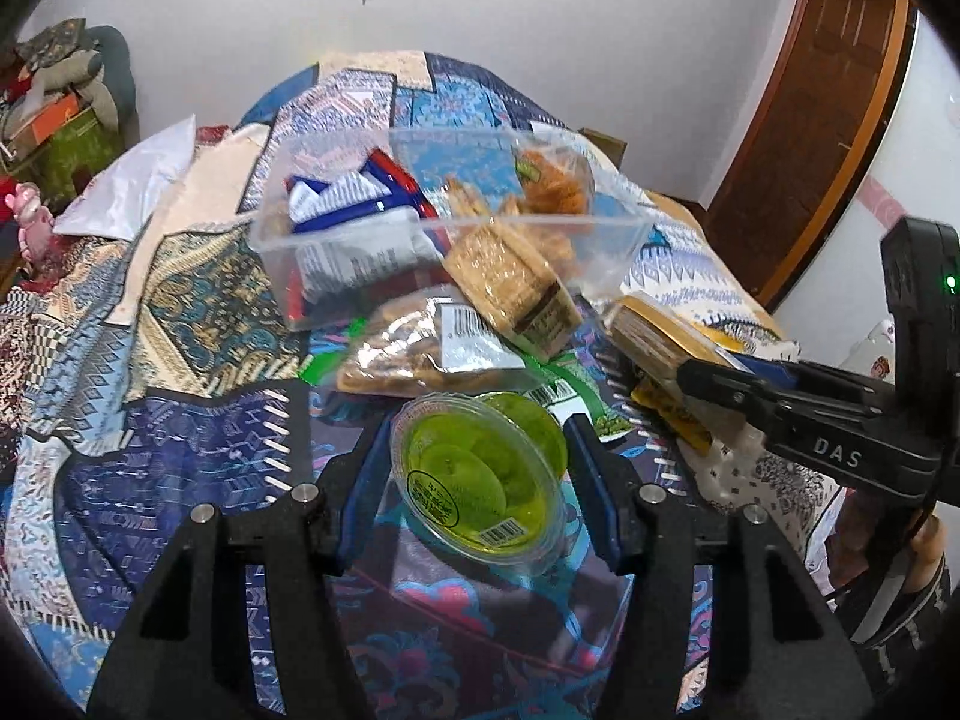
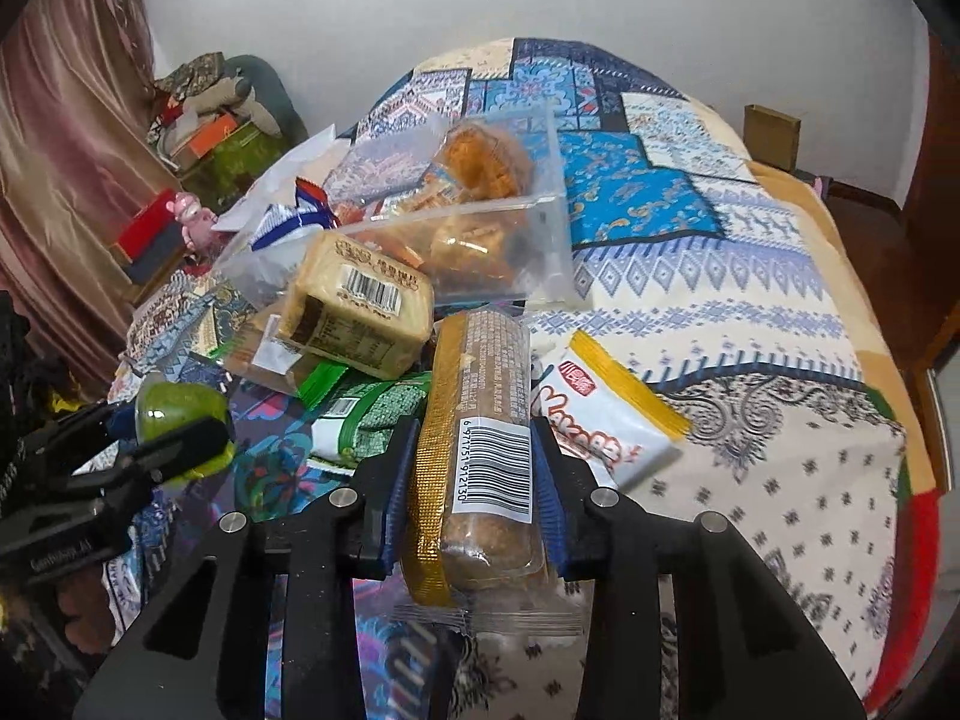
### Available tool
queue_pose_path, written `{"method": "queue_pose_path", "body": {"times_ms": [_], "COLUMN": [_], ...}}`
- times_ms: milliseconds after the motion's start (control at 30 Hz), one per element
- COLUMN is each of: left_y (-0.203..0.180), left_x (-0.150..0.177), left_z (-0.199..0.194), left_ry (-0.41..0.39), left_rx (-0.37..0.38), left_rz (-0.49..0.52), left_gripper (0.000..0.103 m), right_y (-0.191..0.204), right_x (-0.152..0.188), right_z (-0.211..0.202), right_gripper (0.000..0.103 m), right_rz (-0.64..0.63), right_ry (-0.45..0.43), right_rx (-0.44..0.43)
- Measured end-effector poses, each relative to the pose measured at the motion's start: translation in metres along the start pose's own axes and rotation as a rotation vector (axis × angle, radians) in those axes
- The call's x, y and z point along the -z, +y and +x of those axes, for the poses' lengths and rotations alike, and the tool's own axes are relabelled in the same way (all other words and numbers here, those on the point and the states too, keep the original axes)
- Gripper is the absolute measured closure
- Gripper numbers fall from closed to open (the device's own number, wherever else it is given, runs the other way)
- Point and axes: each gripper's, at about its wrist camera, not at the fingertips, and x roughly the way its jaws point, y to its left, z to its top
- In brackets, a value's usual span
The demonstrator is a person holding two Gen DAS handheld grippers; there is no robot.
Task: Organize snacks
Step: 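Lower the wafer bar and green jelly cup into the clear box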
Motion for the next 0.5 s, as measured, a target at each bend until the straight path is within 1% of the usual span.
{"method": "queue_pose_path", "body": {"times_ms": [100,200,367,500], "left_y": [0.003,0.005,0.01,0.015], "left_x": [-0.005,-0.012,-0.031,-0.053], "left_z": [-0.011,-0.021,-0.034,-0.038], "left_ry": [-0.024,-0.052,-0.103,-0.143], "left_rx": [-0.005,-0.012,-0.025,-0.035], "left_rz": [-0.006,-0.009,-0.003,-0.006], "left_gripper": [0.045,0.045,0.045,0.045], "right_y": [0.001,0.006,0.015,0.023], "right_x": [-0.002,-0.006,-0.017,-0.034], "right_z": [-0.011,-0.024,-0.04,-0.042], "right_gripper": [0.07,0.07,0.07,0.07], "right_rz": [0.01,0.001,-0.011,-0.02], "right_ry": [-0.021,-0.06,-0.123,-0.162], "right_rx": [-0.012,-0.005,-0.021,-0.045]}}
